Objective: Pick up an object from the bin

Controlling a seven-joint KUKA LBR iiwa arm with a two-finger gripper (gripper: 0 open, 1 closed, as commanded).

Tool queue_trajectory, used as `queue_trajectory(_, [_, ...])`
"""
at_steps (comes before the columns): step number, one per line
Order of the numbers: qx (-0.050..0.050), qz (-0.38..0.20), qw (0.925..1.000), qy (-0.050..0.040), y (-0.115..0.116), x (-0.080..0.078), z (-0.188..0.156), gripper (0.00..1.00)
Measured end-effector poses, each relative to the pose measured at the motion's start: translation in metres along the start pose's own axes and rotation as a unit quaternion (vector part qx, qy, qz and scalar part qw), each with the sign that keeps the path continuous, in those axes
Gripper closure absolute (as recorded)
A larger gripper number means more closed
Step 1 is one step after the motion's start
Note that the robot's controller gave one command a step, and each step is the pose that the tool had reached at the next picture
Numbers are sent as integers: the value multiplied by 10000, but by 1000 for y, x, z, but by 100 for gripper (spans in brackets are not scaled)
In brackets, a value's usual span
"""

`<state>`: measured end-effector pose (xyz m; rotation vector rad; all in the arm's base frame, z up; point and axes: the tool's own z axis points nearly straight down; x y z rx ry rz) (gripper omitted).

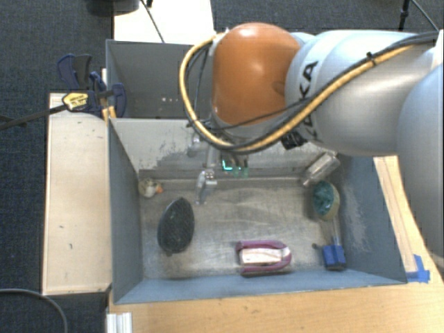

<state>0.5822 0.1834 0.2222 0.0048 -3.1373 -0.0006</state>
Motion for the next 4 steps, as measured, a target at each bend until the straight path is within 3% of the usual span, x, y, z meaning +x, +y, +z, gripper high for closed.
queue_trajectory(1, [8, 415, 9991, 15, -14, 33, 107, 0])
queue_trajectory(2, [-12, -80, 10000, -27, 41, 39, 152, 0])
queue_trajectory(3, [-24, -55, 10000, -48, 40, 37, 149, 100])
queue_trajectory(4, [-7, -637, 9979, -67, 22, 33, 20, 100])
